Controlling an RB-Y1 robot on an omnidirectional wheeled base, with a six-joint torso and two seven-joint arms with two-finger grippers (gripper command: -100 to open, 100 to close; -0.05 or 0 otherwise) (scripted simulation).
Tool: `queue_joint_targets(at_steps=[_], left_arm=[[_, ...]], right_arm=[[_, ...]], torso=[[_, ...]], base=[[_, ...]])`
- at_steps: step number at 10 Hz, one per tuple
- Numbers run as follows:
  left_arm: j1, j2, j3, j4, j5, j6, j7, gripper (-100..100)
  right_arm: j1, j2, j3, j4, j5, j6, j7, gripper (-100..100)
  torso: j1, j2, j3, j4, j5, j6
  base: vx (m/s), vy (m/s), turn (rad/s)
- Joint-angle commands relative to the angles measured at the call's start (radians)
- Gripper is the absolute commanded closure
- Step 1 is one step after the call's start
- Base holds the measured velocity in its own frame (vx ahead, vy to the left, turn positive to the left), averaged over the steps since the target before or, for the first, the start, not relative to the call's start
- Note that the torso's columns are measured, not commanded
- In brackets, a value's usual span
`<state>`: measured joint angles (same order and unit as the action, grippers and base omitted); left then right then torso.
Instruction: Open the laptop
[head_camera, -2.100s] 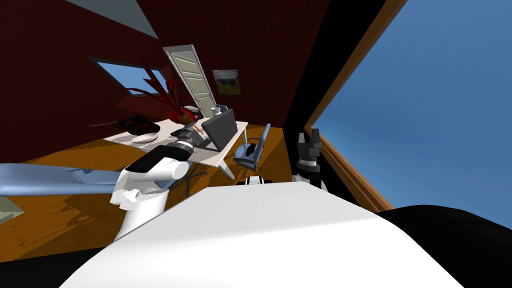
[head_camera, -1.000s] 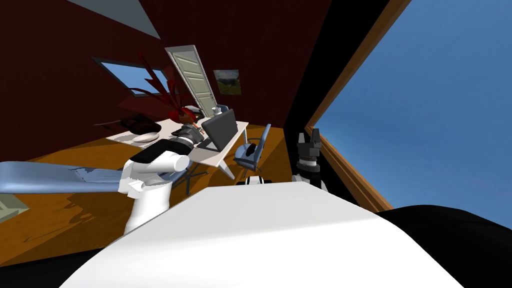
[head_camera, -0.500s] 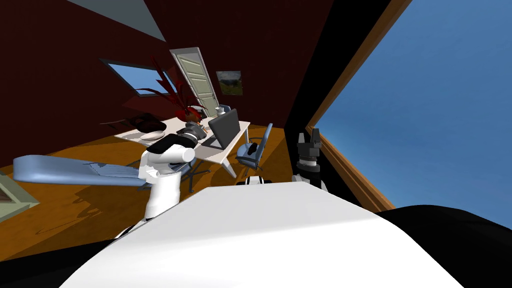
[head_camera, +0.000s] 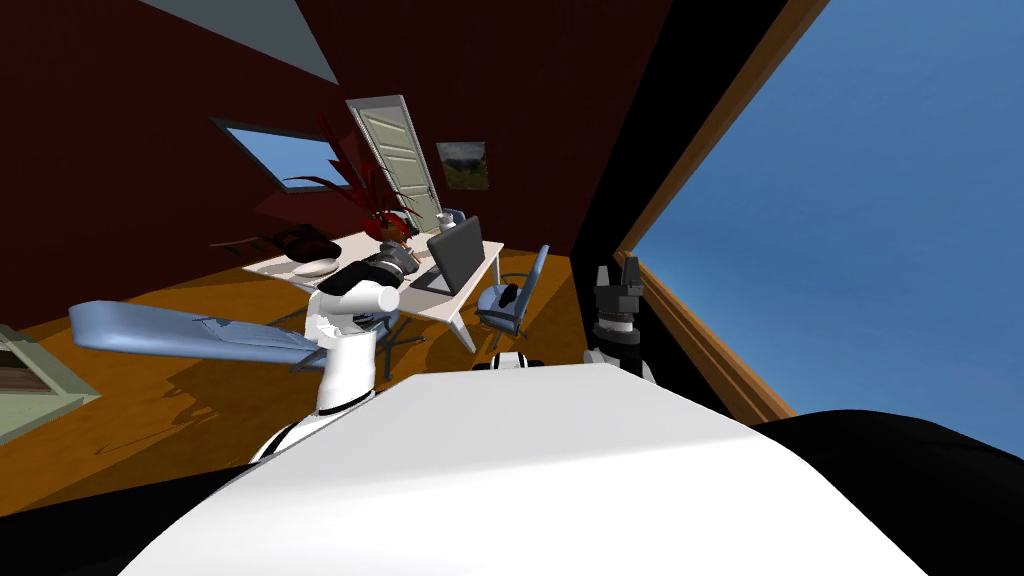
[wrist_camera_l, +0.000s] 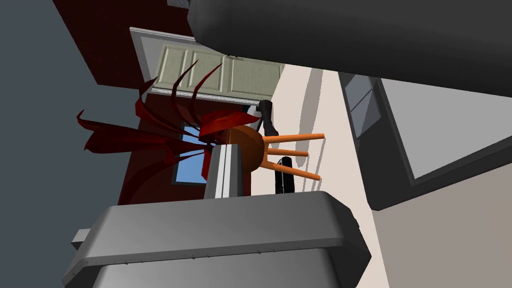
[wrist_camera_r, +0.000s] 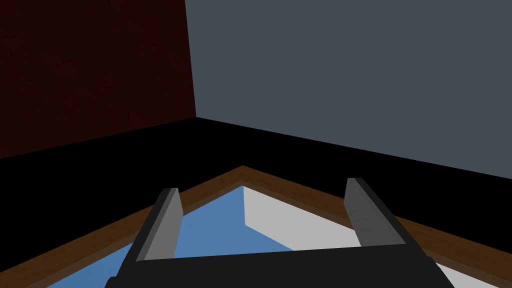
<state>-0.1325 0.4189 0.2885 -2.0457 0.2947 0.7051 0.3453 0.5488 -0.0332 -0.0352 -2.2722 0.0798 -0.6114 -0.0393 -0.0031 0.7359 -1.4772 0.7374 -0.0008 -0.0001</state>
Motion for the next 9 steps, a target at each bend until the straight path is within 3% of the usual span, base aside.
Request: queue_joint_targets(at_steps=[1,3,4,5,7,9], left_arm=[[-0.056,-0.034,-0.018,0.069,-0.031,-0.015,0.012,100],[-0.118,-0.034,-0.018,0.138,-0.031,-0.015,0.012,100],[-0.126,-0.034,-0.018,0.159,-0.031,-0.015,0.012,100],[-0.165,-0.067,-0.034,0.195,-0.059,-0.03,0.024,100],[-0.222,-0.067,-0.034,0.249,-0.059,-0.03,0.024,100],[-0.24,-0.067,-0.034,0.291,-0.059,-0.03,0.024,100]], right_arm=[[0.0,0.0,0.0,0.0,0.0,0.0,0.0,0],[0.0,0.0,0.0,0.0,0.0,0.0,0.0,0],[0.0,0.0,0.0,0.0,0.0,0.0,0.0,0],[0.0,0.0,0.0,0.0,0.0,0.0,0.0,0],[0.0,0.0,0.0,0.0,0.0,0.0,0.0,0],[0.0,0.0,0.0,0.0,0.0,0.0,0.0,0]], torso=[[0.0,-0.001,-0.001,0.0,0.0,0.0],[0.007,0.005,0.003,0.002,0.002,0.0],[0.004,0.003,0.002,0.001,0.001,0.0],[0.001,0.0,0.0,0.0,0.0,0.0],[0.005,0.004,0.003,0.001,0.001,0.0],[0.0,-0.001,-0.001,0.0,0.0,0.0]], base=[[-0.068,0.049,0.077],[-0.076,0.074,0.012],[-0.018,0.02,-0.003],[-0.09,0.083,0.078],[-0.074,0.068,0.015],[0.007,0.002,-0.002]])
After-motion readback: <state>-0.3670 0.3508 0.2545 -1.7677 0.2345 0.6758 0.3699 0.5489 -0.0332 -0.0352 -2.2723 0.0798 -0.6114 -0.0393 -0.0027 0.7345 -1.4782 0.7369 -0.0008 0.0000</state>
